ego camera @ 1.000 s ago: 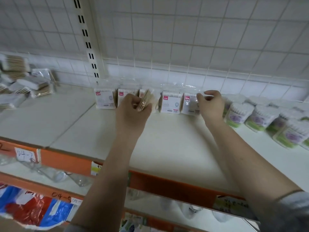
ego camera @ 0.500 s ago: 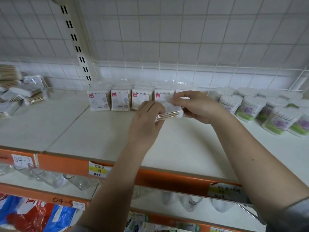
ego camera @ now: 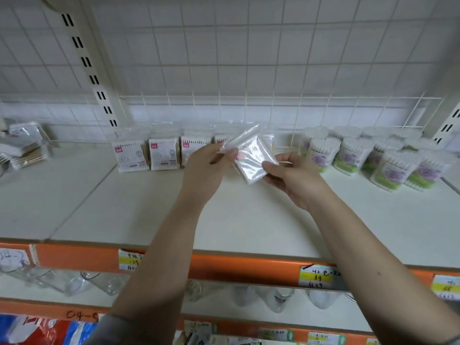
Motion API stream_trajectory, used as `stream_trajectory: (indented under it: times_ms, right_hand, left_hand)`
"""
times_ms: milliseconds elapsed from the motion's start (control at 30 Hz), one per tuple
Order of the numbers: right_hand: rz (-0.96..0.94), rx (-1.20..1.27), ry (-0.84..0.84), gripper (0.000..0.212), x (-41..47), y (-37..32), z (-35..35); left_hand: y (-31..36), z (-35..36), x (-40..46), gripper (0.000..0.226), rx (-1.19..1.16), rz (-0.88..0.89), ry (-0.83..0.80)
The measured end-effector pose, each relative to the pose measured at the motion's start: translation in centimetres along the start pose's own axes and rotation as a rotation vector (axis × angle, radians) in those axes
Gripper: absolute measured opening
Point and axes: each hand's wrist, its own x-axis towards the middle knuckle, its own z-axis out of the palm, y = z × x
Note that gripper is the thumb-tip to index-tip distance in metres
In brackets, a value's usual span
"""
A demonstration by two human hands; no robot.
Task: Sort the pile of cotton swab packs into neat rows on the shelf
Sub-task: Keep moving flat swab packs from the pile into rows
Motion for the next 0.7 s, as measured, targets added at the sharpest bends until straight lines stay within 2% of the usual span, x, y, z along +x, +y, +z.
stream_trajectory:
  times_ms: [33,100,167,233,300,400,533,633,700]
  right_hand:
    - [0.004,-0.039,-0.003,0.016,-0.2,0.4,-0.2]
    - [-0.001,-0.210,-0.005,0.021,-0.5,0.9,-0.9]
    - [-0.058,-0.384,-0.001,0.023,-0.7,0.9,-1.5]
    - [-0.144,-0.455,0.031,0.013,-0.8,0.5,-1.8]
    - [-0.195,-0.516,0.099,0.023,-0.4,0.2,-2.2]
    - [-0.201,-0.560,0.116,0.017,0.6,-0.1,-2.7]
    - [-0.175,-0.553,0.125,0.008,2.6,-0.4,-2.6]
    - [-0.138,-0.525,0.122,0.006,4.5,-0.3,-2.4]
    - [-0.106,-0.532,0.121,0.017,5.8,-0.1,-2.4]
  left_hand:
    - [0.1,0.2,0.3,0.008,0.001,0.007,-0.008]
    - [0.2,0.4,0.9,0.022,-0.011,0.000,-0.035]
    - [0.3,0.8,1.6,0.021,-0.013,-0.005,-0.082]
    - [0.8,1.2,2.0,0.019,0.085,0.037,-0.149]
    - [1.3,1.5,2.4,0.025,0.122,0.067,-0.177]
    - [1.0,1.3,2.7,0.023,0.106,0.056,-0.145]
    - [-1.4,0.0,2.1,0.028,0.376,0.011,-0.020]
    - [-3.1,-0.9,1.2,0.031,0.543,-0.033,-0.002]
    - [-3.8,-1.2,0.7,0.032,0.598,-0.057,-0.011]
